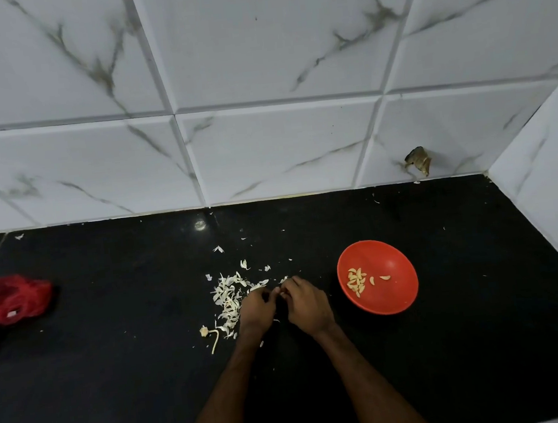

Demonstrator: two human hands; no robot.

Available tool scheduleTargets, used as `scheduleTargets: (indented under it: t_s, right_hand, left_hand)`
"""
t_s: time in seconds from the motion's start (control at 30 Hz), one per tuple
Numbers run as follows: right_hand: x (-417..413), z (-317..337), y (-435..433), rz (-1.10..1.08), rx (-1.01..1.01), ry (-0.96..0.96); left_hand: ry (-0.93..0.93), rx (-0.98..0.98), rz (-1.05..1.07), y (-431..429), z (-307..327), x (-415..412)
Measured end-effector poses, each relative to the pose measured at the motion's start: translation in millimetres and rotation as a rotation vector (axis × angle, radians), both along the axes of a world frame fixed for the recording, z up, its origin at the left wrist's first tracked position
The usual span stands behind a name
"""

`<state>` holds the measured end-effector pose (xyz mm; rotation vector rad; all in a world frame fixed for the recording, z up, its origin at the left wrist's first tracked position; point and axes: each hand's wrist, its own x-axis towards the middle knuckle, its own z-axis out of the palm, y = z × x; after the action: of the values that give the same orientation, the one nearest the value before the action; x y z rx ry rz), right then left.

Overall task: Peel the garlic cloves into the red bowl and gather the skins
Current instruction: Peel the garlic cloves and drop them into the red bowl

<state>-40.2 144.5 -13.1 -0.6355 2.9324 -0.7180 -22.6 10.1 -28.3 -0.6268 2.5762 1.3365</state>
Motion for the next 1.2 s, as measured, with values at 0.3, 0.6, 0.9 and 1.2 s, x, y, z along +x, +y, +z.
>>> scheduleTargets:
  t_s: [0.3, 0.6, 0.9, 1.2]
  right_hand:
    - [-3.2, 7.4, -3.3, 0.042, -0.193, 0.024]
    - [-4.0, 10.2, 3.0, 0.000, -0.303, -0.107]
    - [-11.6, 23.2, -7.4, -0.250, -0.402, -0.095]
    - [-17.7, 36.1, -9.0, -0.313, -0.414, -0.142]
  left_hand:
    - [-0.029, 0.198, 0.016, 4.7, -3.6, -5.6]
    - [-0.098, 0.490, 0.046, 5.5, 5.9, 1.4]
    - [0.177, 0.038, -0.068, 16.8, 21.8, -1.8]
    - [0.220, -0.043, -0.094, 19.3, 33.2, -3.0]
